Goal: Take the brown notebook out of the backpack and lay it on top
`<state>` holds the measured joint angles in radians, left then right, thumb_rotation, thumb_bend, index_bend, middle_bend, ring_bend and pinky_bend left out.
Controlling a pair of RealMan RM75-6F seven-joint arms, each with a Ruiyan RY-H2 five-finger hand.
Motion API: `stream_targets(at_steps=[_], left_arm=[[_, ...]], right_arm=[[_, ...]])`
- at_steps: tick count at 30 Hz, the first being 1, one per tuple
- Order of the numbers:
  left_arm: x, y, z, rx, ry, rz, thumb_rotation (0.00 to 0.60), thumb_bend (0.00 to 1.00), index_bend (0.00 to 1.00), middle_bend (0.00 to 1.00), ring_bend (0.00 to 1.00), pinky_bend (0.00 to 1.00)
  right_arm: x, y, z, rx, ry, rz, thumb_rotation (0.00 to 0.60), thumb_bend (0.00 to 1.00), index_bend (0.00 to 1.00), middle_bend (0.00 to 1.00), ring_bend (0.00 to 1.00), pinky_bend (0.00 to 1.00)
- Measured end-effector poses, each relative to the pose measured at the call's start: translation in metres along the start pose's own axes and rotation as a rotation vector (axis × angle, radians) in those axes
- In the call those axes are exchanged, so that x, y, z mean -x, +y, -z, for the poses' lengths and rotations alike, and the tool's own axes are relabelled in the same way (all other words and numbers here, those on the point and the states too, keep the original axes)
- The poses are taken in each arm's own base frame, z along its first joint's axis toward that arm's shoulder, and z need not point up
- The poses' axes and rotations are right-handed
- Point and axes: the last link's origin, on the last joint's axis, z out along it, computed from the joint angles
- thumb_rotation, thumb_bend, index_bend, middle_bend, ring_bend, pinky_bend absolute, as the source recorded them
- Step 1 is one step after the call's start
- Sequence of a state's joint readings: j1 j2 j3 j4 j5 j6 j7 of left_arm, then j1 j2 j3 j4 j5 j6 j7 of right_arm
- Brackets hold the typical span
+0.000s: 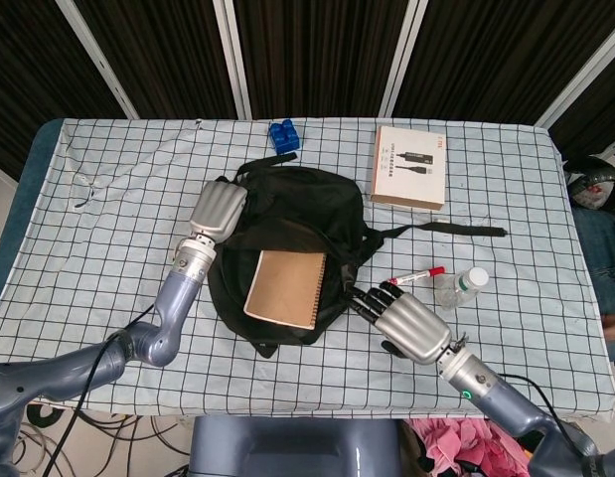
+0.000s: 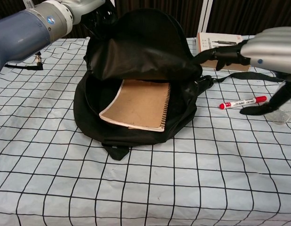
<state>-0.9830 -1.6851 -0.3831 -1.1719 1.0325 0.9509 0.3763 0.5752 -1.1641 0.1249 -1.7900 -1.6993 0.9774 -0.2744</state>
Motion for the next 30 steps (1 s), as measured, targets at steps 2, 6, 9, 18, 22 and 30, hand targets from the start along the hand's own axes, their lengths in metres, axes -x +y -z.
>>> stream_targets(at_steps=[2,6,9,18,22,30], left_arm=[[0.002,0.003,0.000,0.002,-0.015,0.021,0.600,0.39,0.66,0.71,0.52,0.41],[0.005,0.009,-0.002,0.002,-0.033,0.053,0.600,0.39,0.66,0.71,0.52,0.41],[0.006,0.012,-0.004,-0.003,-0.033,0.059,0.600,0.39,0.66,0.71,0.52,0.41],[0.011,0.015,-0.013,-0.050,-0.014,0.057,0.600,0.39,0.66,0.71,0.52,0.41],[0.011,0.014,-0.016,-0.074,0.012,0.053,0.600,0.39,0.66,0.71,0.52,0.41],[0.011,0.011,-0.020,-0.111,0.046,0.069,0.600,0.39,0.66,0.71,0.52,0.41]], right_arm=[[-0.002,0.001,-0.010,-0.004,0.015,0.010,0.600,0.20,0.00,0.09,0.21,0.23],[0.000,0.001,-0.028,-0.019,0.023,0.035,0.600,0.20,0.00,0.09,0.21,0.23],[0.004,0.000,-0.039,-0.034,0.019,0.057,0.600,0.20,0.00,0.09,0.21,0.23],[0.010,-0.019,-0.066,-0.106,0.047,0.048,0.600,0.20,0.00,0.09,0.21,0.23],[0.018,-0.026,-0.073,-0.131,0.031,0.049,0.600,0.20,0.00,0.09,0.21,0.23],[0.028,-0.038,-0.080,-0.153,0.014,0.043,0.600,0.20,0.00,0.09,0.22,0.24]])
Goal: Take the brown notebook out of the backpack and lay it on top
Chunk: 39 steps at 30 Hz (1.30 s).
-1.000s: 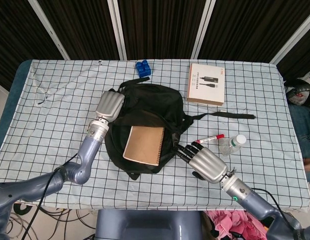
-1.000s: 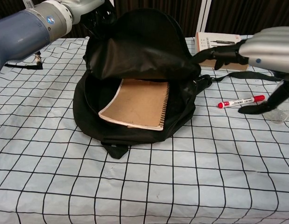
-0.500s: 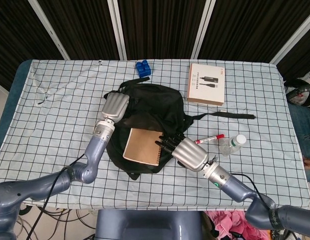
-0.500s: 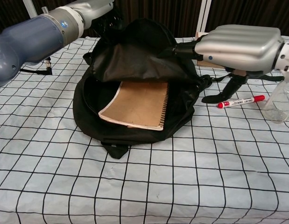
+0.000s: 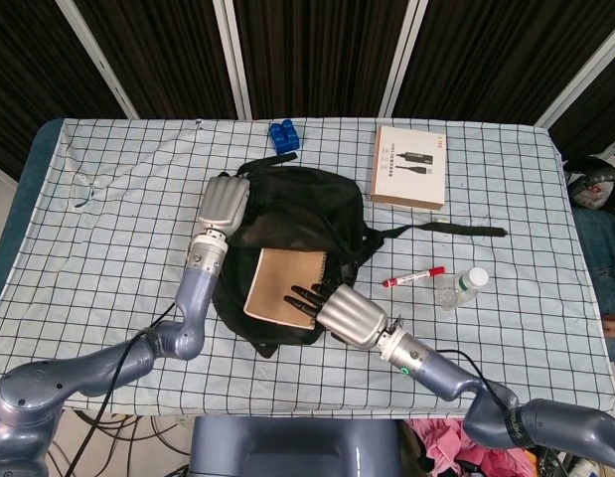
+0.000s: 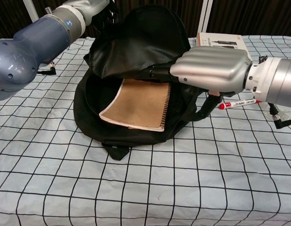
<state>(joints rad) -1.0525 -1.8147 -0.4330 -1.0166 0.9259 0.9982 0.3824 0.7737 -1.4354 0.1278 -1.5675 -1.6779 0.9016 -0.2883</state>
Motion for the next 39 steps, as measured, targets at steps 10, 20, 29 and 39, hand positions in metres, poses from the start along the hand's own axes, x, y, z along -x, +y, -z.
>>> stream_targets(at_steps=[10,20,29,39], left_arm=[[-0.004,0.006,0.007,0.035,-0.002,0.051,0.600,0.39,0.66,0.71,0.52,0.41],[-0.009,0.006,0.011,0.041,-0.013,0.055,0.600,0.39,0.66,0.70,0.52,0.41],[-0.008,0.007,0.015,0.047,-0.018,0.056,0.600,0.39,0.66,0.70,0.52,0.41],[-0.011,0.004,0.015,0.042,-0.026,0.064,0.600,0.39,0.66,0.70,0.51,0.41]], right_arm=[[0.017,0.013,-0.024,0.061,-0.015,0.018,0.600,0.19,0.00,0.09,0.21,0.24],[0.031,0.021,-0.037,0.049,-0.012,0.130,0.600,0.16,0.00,0.09,0.21,0.24],[0.038,0.006,-0.043,-0.009,0.009,0.138,0.600,0.15,0.00,0.09,0.21,0.23],[0.046,-0.005,-0.052,-0.053,0.001,0.199,0.600,0.15,0.00,0.09,0.21,0.21]])
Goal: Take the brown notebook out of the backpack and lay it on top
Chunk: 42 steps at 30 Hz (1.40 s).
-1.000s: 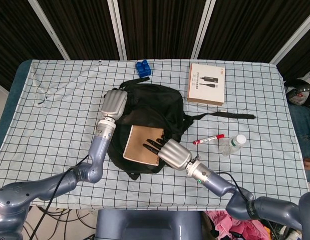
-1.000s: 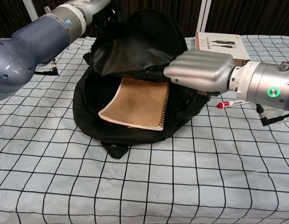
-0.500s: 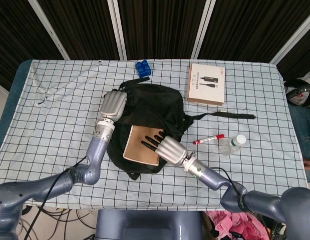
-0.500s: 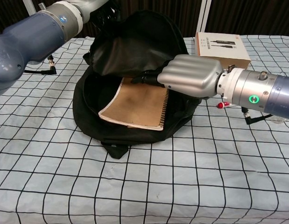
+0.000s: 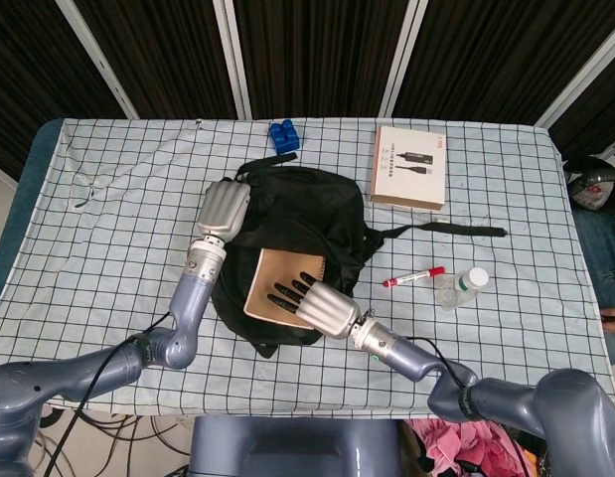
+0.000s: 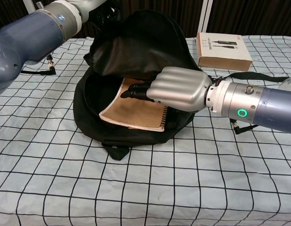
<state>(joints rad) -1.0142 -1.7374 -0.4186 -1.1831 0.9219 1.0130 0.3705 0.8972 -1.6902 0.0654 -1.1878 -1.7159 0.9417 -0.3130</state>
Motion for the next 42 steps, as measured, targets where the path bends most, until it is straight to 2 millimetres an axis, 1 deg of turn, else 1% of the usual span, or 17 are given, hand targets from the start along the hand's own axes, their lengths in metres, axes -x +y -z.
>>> stream_targets(at_steps=[6,15,19,25,34,42], left_arm=[[0.000,-0.001,0.002,0.006,-0.016,0.000,0.600,0.39,0.66,0.70,0.51,0.41],[-0.001,0.004,0.005,0.023,-0.043,0.012,0.600,0.39,0.66,0.70,0.51,0.41],[-0.002,0.005,0.006,0.028,-0.046,0.001,0.600,0.39,0.66,0.70,0.51,0.41],[-0.002,0.004,0.005,0.025,-0.040,-0.010,0.600,0.39,0.66,0.70,0.51,0.41],[-0.001,0.001,0.004,0.022,-0.032,-0.029,0.600,0.39,0.66,0.70,0.51,0.41],[-0.002,0.002,0.005,0.030,-0.028,-0.033,0.600,0.39,0.66,0.70,0.51,0.41]], right_arm=[[0.001,-0.001,-0.005,-0.012,-0.009,0.032,0.600,0.15,0.00,0.09,0.20,0.21],[0.005,0.001,-0.008,-0.045,-0.049,0.065,0.600,0.15,0.00,0.09,0.20,0.20],[0.007,0.004,-0.007,-0.042,-0.074,0.030,0.600,0.15,0.00,0.09,0.20,0.20],[0.011,0.003,-0.008,-0.024,-0.089,-0.093,0.600,0.15,0.00,0.09,0.20,0.20],[0.020,0.008,-0.013,0.033,-0.024,-0.081,0.600,0.15,0.00,0.09,0.21,0.20],[0.032,0.009,-0.017,0.060,-0.012,-0.084,0.600,0.15,0.00,0.10,0.21,0.20]])
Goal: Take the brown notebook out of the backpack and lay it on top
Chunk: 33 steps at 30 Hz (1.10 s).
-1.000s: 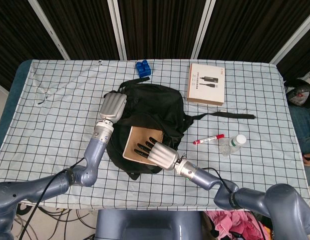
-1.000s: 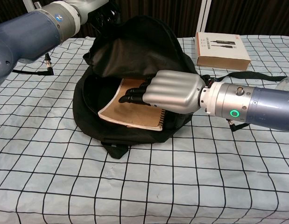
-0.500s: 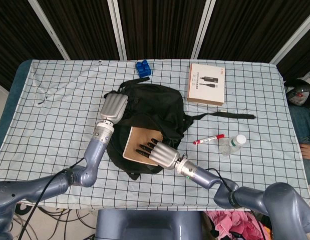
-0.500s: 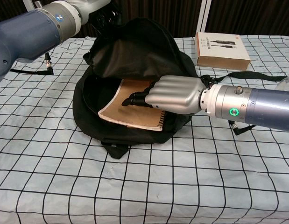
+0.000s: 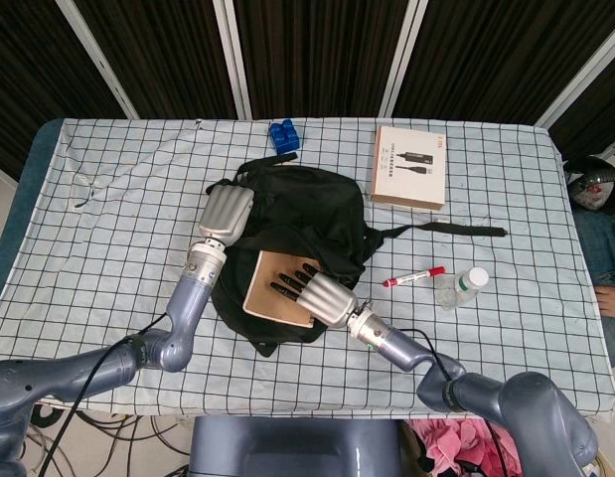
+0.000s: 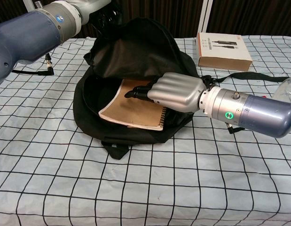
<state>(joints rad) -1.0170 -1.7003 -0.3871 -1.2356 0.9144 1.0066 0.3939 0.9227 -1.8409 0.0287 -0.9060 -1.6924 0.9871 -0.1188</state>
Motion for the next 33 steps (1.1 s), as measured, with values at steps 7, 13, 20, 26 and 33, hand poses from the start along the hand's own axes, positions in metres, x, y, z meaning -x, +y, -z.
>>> stream_targets(at_steps=[7,13,20,26,33], left_arm=[[0.002,0.000,0.000,-0.001,-0.006,-0.011,0.600,0.39,0.66,0.70,0.51,0.41],[0.001,0.001,0.000,-0.002,0.002,-0.011,0.600,0.39,0.66,0.70,0.51,0.41],[0.001,0.001,0.001,-0.005,-0.003,-0.014,0.600,0.39,0.66,0.70,0.51,0.41],[-0.001,0.001,0.002,-0.006,-0.002,-0.018,0.600,0.39,0.66,0.70,0.51,0.41],[-0.004,0.001,0.002,-0.007,0.000,-0.022,0.600,0.39,0.66,0.70,0.51,0.41]], right_arm=[[0.007,-0.003,-0.003,-0.006,-0.004,-0.009,0.600,0.15,0.04,0.16,0.27,0.22],[0.005,-0.008,-0.006,-0.005,0.040,-0.012,0.600,0.20,0.17,0.24,0.35,0.25],[0.007,-0.016,-0.010,0.001,0.085,-0.026,0.600,0.27,0.20,0.27,0.37,0.26],[0.007,-0.016,-0.013,0.028,0.102,-0.075,0.600,0.32,0.28,0.35,0.44,0.31],[0.009,-0.015,-0.013,0.067,0.103,-0.186,0.600,0.43,0.37,0.41,0.48,0.36]])
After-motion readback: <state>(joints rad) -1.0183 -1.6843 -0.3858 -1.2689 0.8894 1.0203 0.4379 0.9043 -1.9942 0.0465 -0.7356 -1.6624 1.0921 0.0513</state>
